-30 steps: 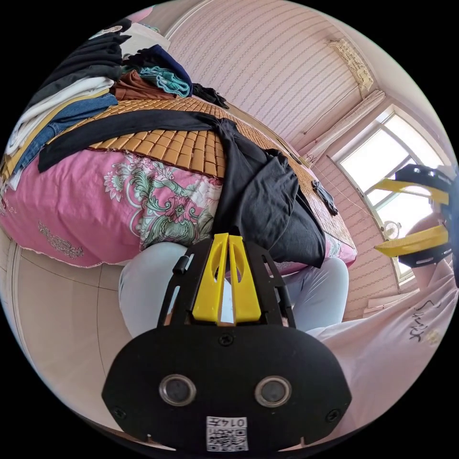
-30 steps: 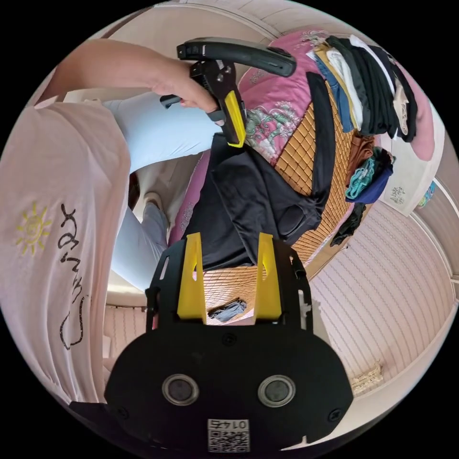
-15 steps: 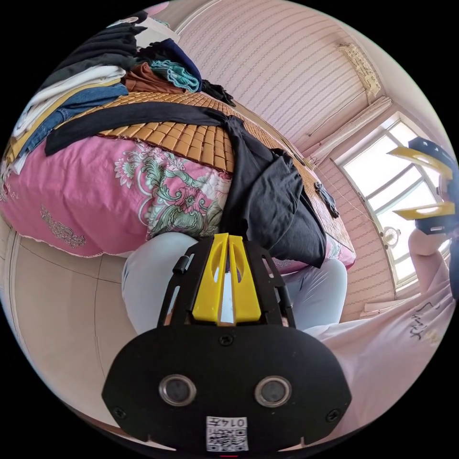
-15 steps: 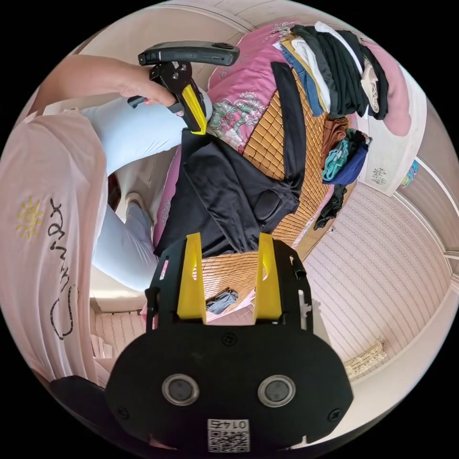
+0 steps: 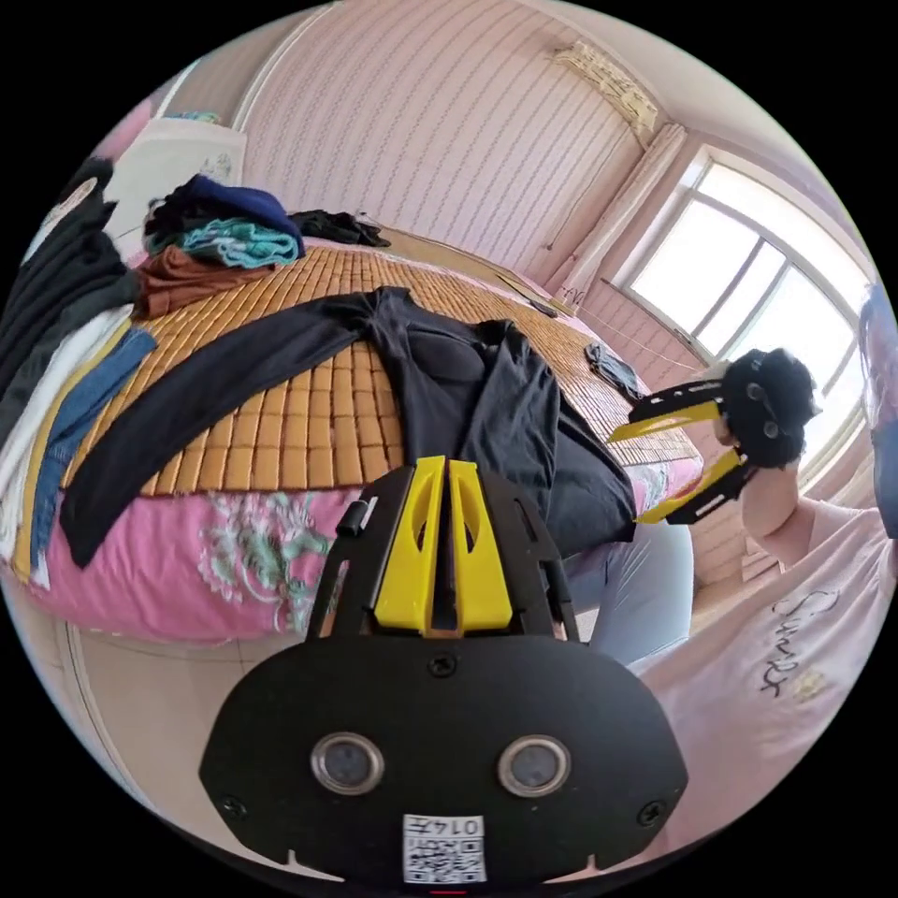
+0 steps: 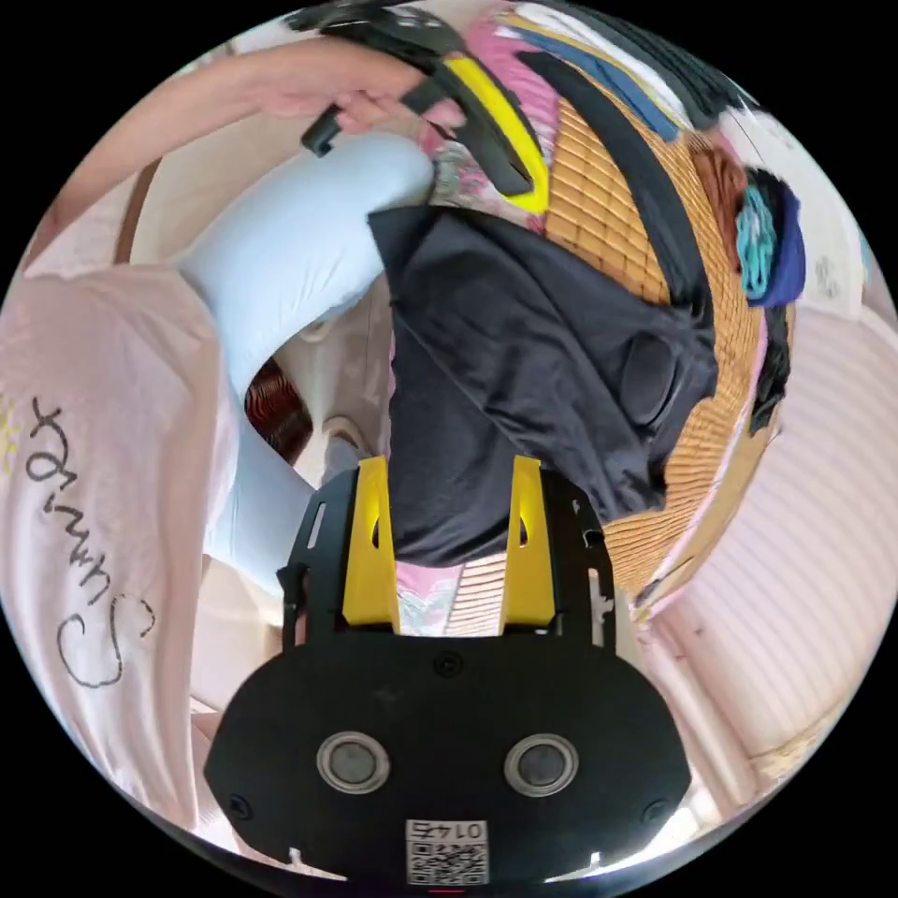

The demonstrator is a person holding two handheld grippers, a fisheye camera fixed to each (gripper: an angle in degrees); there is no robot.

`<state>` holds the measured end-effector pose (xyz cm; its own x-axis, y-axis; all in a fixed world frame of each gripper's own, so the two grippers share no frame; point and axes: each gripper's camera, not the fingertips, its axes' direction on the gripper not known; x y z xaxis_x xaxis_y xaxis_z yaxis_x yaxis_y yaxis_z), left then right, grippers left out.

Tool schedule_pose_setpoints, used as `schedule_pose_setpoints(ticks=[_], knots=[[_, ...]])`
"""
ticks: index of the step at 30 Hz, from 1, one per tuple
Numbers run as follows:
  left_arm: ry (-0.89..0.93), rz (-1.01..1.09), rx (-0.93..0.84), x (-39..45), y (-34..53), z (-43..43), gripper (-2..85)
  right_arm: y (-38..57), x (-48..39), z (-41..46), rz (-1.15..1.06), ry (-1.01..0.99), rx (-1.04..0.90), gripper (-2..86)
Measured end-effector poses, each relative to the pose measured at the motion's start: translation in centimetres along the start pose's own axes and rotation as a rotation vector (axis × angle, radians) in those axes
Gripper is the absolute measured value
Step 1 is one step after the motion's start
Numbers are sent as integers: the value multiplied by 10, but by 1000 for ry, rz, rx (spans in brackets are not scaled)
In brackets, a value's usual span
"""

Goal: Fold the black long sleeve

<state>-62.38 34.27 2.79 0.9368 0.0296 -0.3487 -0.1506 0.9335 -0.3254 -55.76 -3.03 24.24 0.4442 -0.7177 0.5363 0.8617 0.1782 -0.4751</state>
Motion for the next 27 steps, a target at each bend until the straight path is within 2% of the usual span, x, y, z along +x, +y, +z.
schedule_pose_setpoints(ticks=[1, 3, 7, 10, 17, 21, 27], knots=[[23, 54, -10, 9, -22, 13, 9, 31, 46, 20, 133, -130, 63, 165], [57, 138, -24, 26, -55, 36, 19, 87, 111, 53, 361, -257, 170, 145], [122, 291, -49, 73, -137, 108, 30, 229, 210, 126, 868, -380, 478, 121], [103, 368, -79, 105, -190, 173, 41, 283, 242, 163, 1001, -414, 566, 122], [22, 362, -304, 146, -264, 344, 69, 323, 299, 201, 971, -497, 625, 120], [-49, 414, -487, 151, -250, 406, 13, 345, 314, 209, 852, -601, 723, 52], [-56, 408, -334, 141, -252, 393, -7, 417, 306, 215, 871, -573, 906, 25]])
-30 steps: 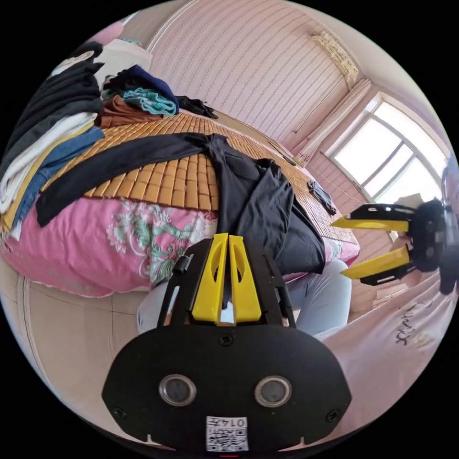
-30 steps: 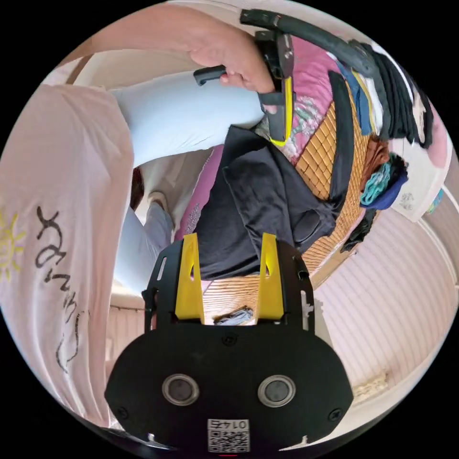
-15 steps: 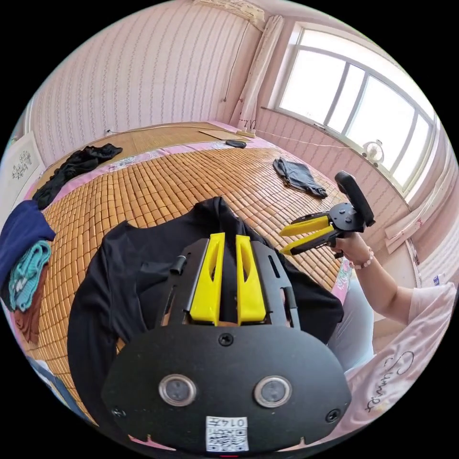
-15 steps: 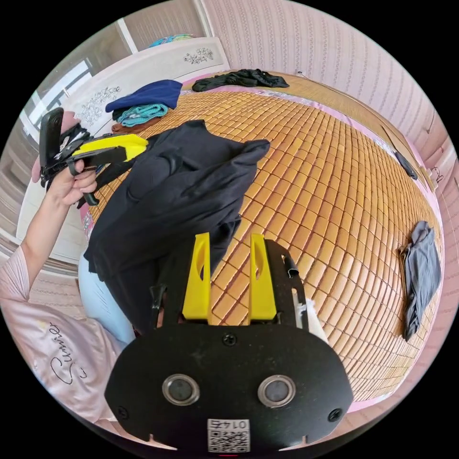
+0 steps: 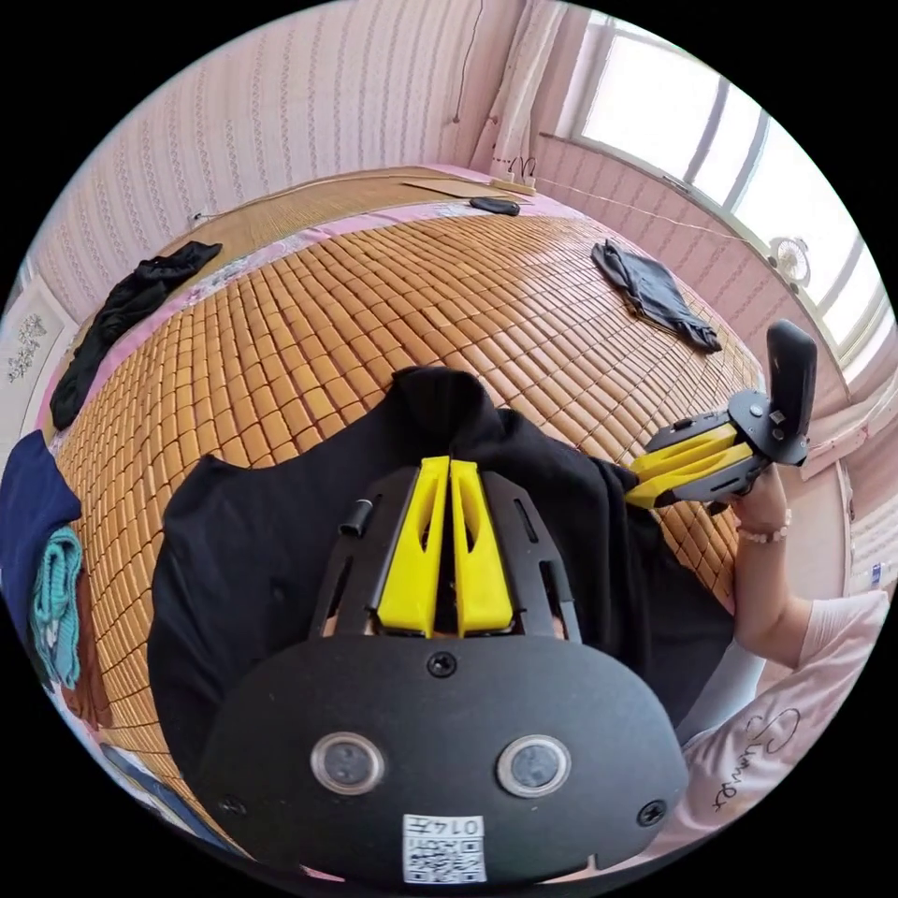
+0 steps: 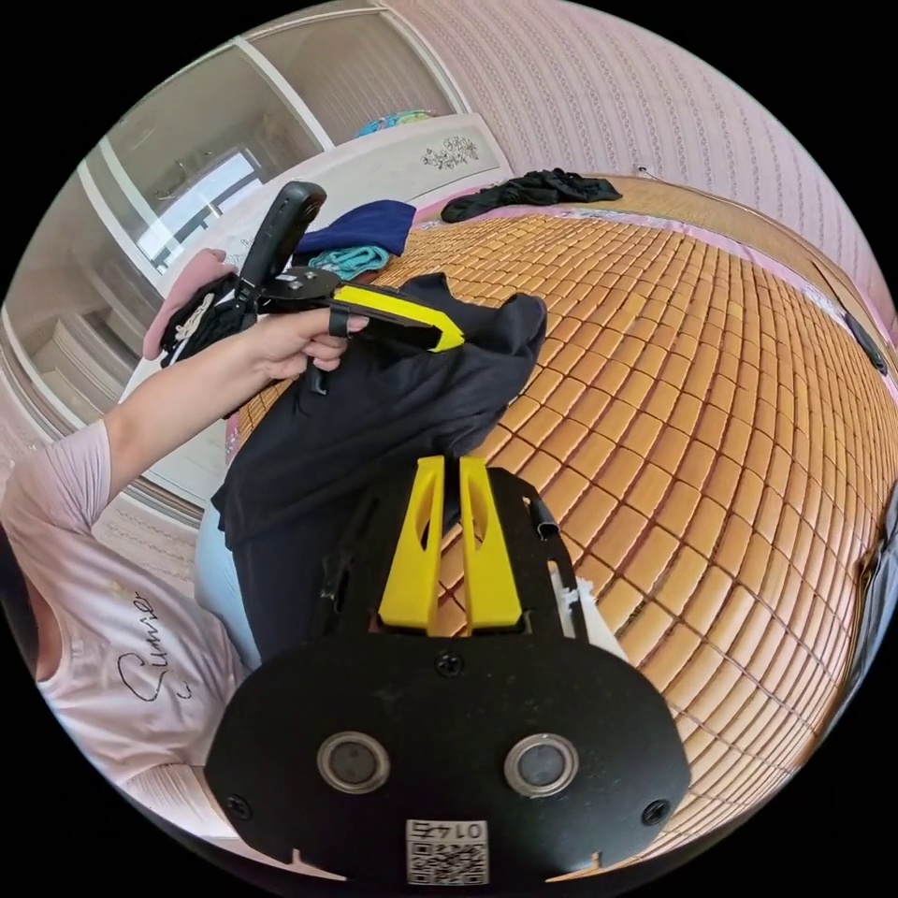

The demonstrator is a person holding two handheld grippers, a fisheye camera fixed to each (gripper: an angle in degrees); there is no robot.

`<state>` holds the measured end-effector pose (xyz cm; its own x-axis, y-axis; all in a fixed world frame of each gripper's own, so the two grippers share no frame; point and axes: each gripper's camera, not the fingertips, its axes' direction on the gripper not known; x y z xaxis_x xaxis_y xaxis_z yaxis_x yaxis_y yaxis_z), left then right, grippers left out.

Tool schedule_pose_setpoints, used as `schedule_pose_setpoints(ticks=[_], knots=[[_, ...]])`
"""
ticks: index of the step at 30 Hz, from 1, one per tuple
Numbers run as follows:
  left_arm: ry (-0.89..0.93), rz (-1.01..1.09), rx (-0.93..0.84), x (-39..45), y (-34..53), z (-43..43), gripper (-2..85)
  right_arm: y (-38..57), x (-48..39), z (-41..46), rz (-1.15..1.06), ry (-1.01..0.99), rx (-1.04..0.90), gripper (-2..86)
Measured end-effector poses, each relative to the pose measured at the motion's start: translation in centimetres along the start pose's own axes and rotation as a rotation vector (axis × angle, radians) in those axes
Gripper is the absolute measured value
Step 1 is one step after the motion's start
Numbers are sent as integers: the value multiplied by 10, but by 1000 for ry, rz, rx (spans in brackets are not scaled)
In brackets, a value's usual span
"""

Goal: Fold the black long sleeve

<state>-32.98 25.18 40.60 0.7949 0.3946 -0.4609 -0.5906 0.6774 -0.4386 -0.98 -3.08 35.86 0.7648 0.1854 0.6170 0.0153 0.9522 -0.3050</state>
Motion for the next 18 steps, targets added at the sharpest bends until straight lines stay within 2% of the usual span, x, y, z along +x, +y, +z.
schedule_pose_setpoints(ticks=[3, 9, 13, 16, 18], knots=[[-95, 28, -41, -4, 2, 7, -8, 1, 5, -20, -28, 25, 2, 18], [-14, -37, -18, -11, -11, 9, 10, 5, 23, -30, -10, 127, -124, 8], [-60, -52, 26, -11, -31, -2, 30, 10, 36, -56, 5, 64, -20, 18], [-13, -64, 55, -9, -47, 4, 56, 10, 37, -72, 19, 46, 100, 55], [19, -70, 40, -7, -57, 17, 68, 6, 35, -70, 8, 48, 91, 68]])
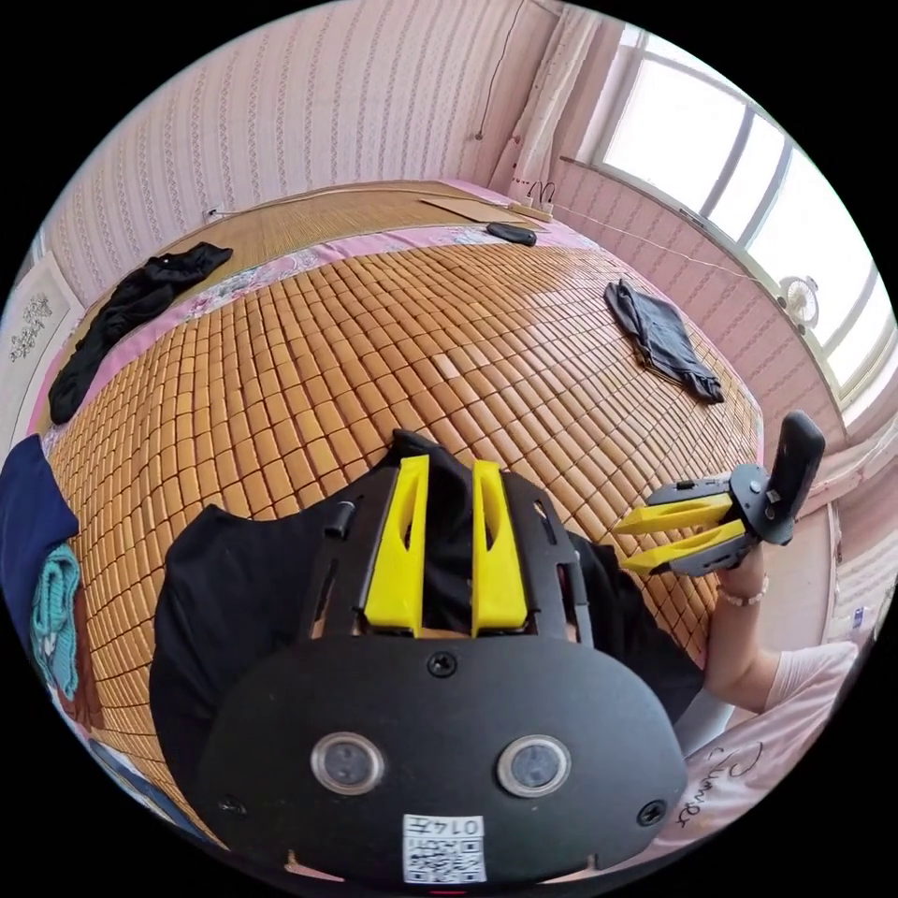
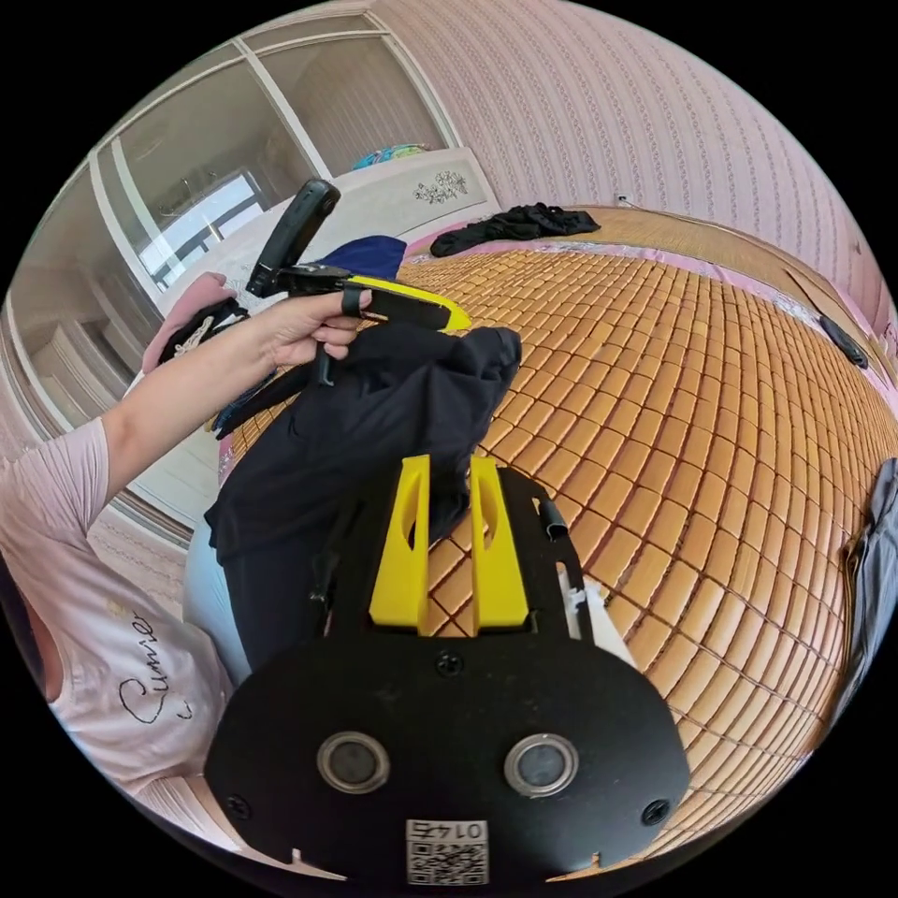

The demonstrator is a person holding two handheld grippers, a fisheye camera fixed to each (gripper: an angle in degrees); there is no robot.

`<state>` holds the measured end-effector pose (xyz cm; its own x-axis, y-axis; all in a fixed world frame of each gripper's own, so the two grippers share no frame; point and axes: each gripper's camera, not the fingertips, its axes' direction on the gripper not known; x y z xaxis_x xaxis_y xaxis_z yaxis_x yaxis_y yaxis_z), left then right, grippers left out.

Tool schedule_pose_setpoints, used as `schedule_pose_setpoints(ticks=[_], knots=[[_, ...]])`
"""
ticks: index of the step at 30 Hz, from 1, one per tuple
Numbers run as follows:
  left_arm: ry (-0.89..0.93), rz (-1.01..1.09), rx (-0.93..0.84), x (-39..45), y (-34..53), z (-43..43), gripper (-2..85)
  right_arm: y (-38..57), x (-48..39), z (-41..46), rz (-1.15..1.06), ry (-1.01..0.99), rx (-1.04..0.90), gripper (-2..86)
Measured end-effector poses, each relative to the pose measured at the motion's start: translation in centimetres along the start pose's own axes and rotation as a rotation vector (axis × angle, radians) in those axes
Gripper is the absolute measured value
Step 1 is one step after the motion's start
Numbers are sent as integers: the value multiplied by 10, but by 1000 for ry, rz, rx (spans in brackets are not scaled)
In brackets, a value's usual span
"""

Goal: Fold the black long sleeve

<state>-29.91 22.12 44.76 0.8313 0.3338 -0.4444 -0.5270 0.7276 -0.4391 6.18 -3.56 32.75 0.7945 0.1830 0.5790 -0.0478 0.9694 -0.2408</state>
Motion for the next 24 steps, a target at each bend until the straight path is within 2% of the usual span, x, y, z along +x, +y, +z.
schedule_pose_setpoints(ticks=[4, 6, 8, 15, 19, 24], knots=[[-22, -10, -87, 0, -18, 33, 9, -11, -2, 27, -7, 35, -155, 45], [-50, 2, -41, -1, -25, 31, -3, -11, -6, 26, -25, 52, -150, 33], [10, -15, 4, -10, -36, 26, -8, -11, -5, 21, -24, 76, -138, 25], [12, -22, -46, -23, -42, 51, 10, -12, 2, 23, 6, 88, -154, 18], [93, -112, 13, -44, -40, 27, 55, -12, 5, 27, 24, 70, -151, 20], [52, -159, 99, -66, -40, -24, 61, -10, 6, 33, 34, 52, -154, 25]])
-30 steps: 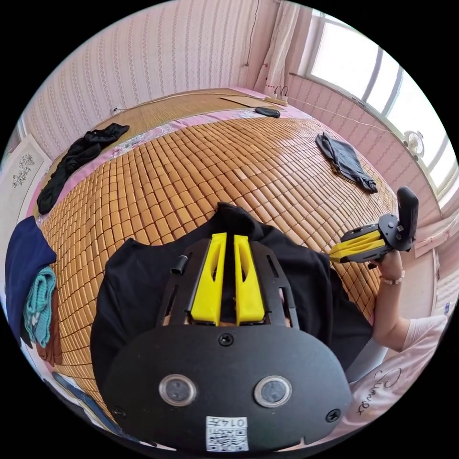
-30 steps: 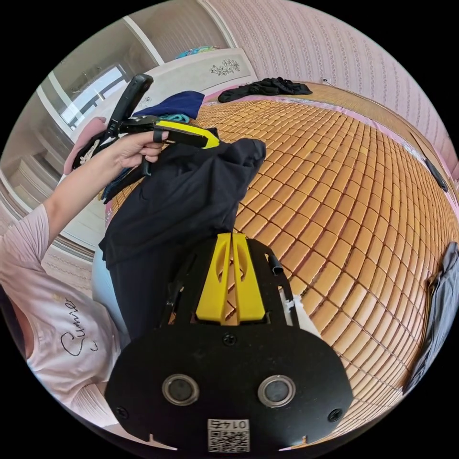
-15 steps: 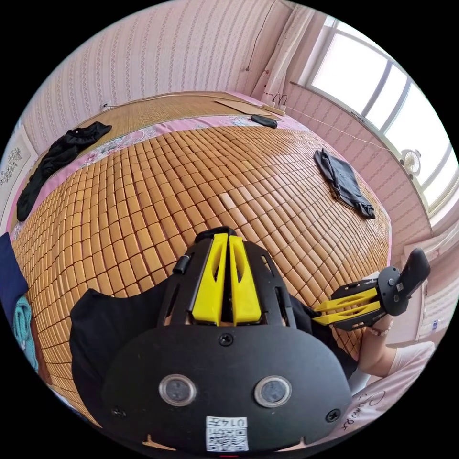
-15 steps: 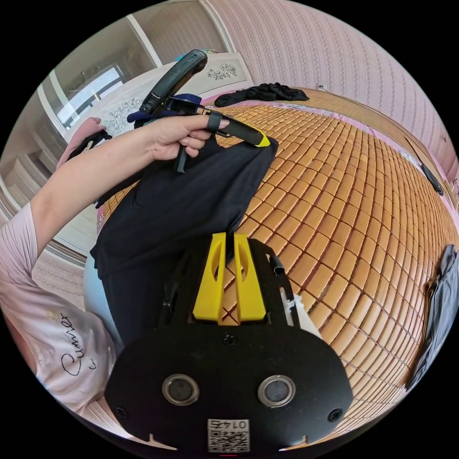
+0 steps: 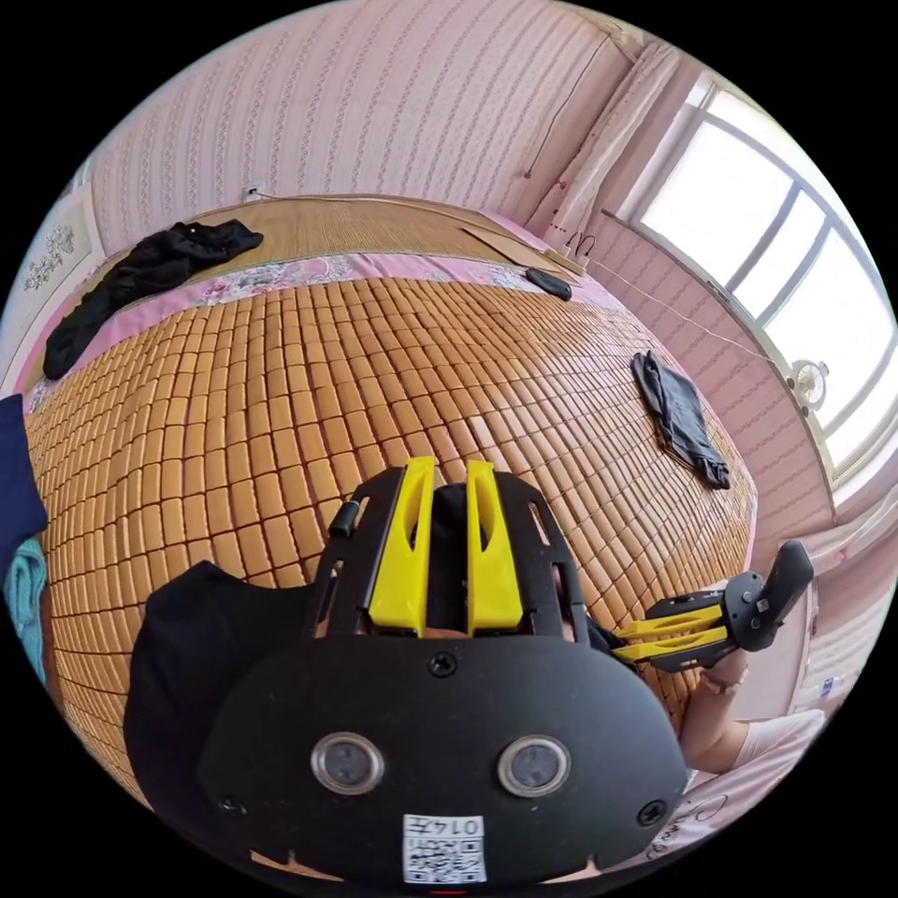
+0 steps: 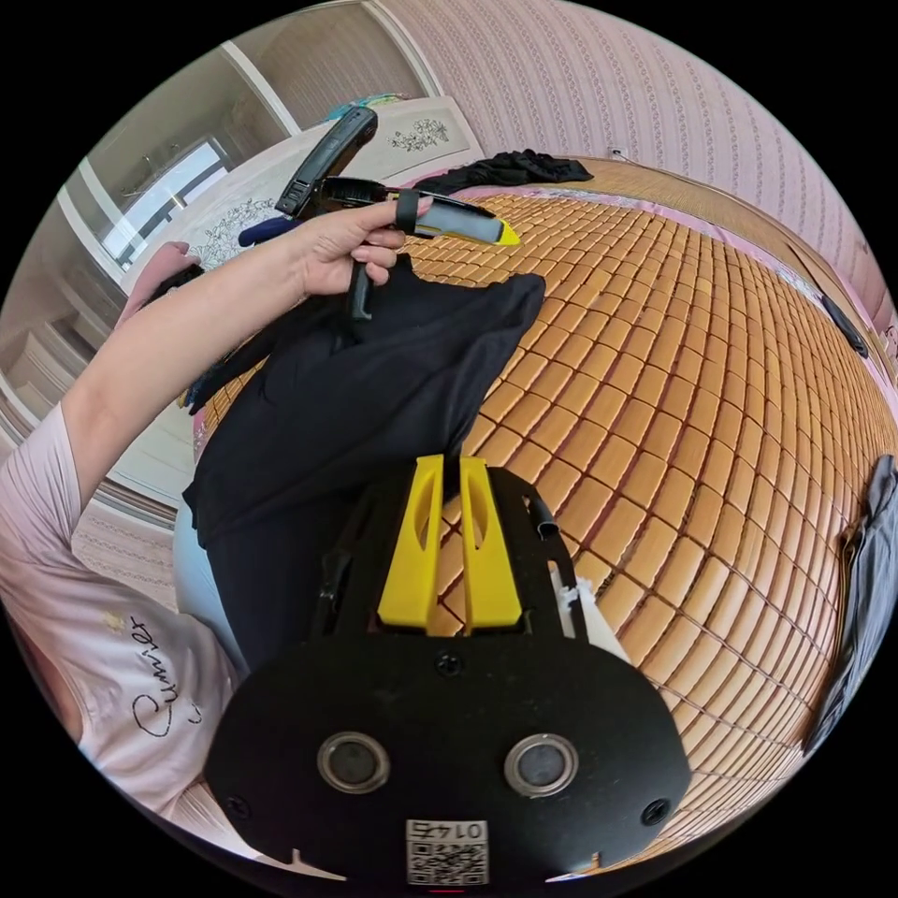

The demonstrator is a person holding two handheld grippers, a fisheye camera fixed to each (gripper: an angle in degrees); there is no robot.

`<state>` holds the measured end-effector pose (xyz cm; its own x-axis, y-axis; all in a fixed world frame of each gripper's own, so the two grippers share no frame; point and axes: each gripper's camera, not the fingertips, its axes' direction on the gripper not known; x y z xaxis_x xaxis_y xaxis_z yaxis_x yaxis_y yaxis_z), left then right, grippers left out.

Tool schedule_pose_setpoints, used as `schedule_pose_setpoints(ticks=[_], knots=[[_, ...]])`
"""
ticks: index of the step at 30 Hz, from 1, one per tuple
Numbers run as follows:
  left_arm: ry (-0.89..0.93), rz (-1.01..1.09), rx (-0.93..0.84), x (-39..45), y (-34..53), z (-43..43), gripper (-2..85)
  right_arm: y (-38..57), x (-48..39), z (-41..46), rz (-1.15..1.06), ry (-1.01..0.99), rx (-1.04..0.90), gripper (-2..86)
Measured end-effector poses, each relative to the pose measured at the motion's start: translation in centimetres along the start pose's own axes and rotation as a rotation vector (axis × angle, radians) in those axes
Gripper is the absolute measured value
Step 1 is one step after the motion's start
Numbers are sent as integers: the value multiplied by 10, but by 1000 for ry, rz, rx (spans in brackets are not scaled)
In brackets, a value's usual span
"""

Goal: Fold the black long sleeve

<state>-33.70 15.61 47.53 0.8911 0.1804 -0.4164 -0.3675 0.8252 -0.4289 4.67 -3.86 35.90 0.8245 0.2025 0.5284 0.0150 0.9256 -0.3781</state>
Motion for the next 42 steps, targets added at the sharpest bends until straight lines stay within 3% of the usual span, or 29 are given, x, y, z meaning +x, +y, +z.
schedule_pose_setpoints(ticks=[6, 12, 20, 24, 28, 33, 42], knots=[[71, 85, 100, 3, 30, -80, 61, 8, 5, 7, 17, -28, 22, 28], [8, 205, 152, 11, 145, -187, 57, 15, 3, 20, 55, -12, 57, 4], [-212, -73, 199, -32, 351, -347, 50, 25, -17, 45, 51, 54, 115, -1], [-310, -237, 324, -55, 429, -401, 38, 43, -34, 45, 150, 225, 227, -2], [-327, -365, 354, -86, 484, -424, 37, 57, -113, 35, -2, 132, 310, -2], [-419, -427, 439, -107, 520, -447, 49, 33, -237, 67, -254, 191, 251, -2], [-534, -718, 575, -182, 566, -484, 66, -68, -472, 216, -655, -180, 6, 19]])
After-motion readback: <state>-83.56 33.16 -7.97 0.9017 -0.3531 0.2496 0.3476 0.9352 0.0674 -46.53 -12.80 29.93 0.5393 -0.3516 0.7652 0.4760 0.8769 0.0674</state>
